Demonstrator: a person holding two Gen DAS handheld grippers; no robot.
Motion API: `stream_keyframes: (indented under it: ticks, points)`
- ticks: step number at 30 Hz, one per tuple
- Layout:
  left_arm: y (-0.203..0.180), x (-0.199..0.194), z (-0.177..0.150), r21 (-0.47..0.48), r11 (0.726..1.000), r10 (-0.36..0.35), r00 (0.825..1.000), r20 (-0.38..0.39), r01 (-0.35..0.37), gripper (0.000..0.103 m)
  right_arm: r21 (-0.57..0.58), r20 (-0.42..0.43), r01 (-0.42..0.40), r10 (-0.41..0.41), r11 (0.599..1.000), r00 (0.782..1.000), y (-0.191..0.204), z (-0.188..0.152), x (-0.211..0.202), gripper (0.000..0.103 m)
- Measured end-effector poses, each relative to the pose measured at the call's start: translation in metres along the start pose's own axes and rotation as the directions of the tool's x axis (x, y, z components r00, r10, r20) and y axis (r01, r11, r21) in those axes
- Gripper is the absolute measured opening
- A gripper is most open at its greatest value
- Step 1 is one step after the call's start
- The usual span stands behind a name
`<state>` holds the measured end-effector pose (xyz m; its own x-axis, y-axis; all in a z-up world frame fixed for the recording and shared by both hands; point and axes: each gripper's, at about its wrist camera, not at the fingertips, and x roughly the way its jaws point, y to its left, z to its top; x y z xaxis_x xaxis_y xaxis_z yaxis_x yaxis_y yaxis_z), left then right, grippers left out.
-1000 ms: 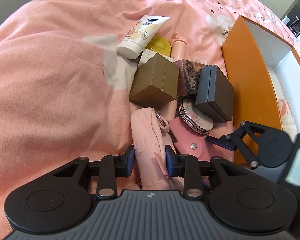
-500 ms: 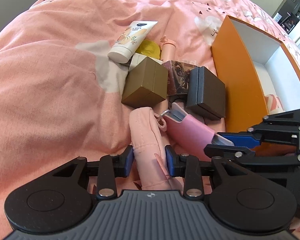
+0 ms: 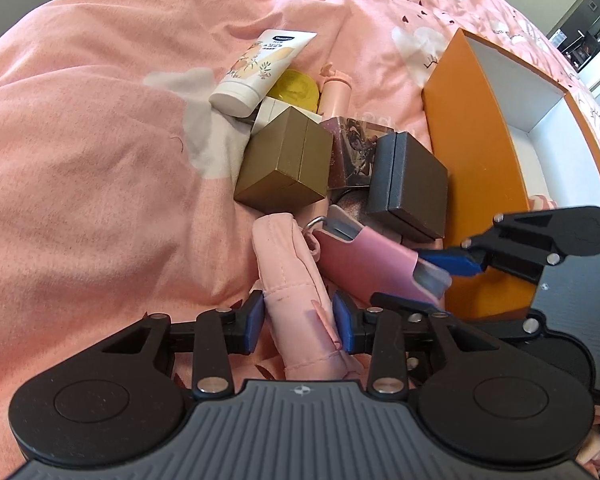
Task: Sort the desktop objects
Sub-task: 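Pinch the pink card holder with the right gripper and lift it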
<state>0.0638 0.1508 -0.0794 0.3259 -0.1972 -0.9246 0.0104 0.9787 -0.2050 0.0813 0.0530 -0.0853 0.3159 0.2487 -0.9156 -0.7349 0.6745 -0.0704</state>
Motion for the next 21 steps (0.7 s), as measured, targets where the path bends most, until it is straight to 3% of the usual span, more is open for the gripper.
stream_keyframes:
  ticks: [3, 5, 15, 21]
  points:
    - [0.000, 0.001, 0.001, -0.002, 1.000, 0.001, 1.000, -0.004, -0.001, 0.042, -0.008, 0.001, -0.004, 0.004, 1.000, 1.000, 0.001, 0.004, 0.006, 0.040]
    - [0.001, 0.001, 0.000, -0.004, 1.000, 0.006, 1.000, -0.003, -0.006, 0.041, -0.014, 0.005, -0.004, 0.004, 1.000, 1.000, 0.004, 0.003, 0.006, 0.025]
    - [-0.005, -0.007, -0.006, -0.017, 0.996, 0.086, 0.996, 0.027, -0.086, 0.033, 0.048, 0.159, 0.005, -0.012, 0.999, 0.987, -0.002, -0.017, -0.038, 0.023]
    - [-0.022, -0.043, -0.005, -0.015, 0.994, 0.106, 0.986, 0.130, -0.105, 0.031, 0.114, 0.244, -0.051, 0.022, 0.992, 0.970, -0.019, -0.027, -0.068, 0.023]
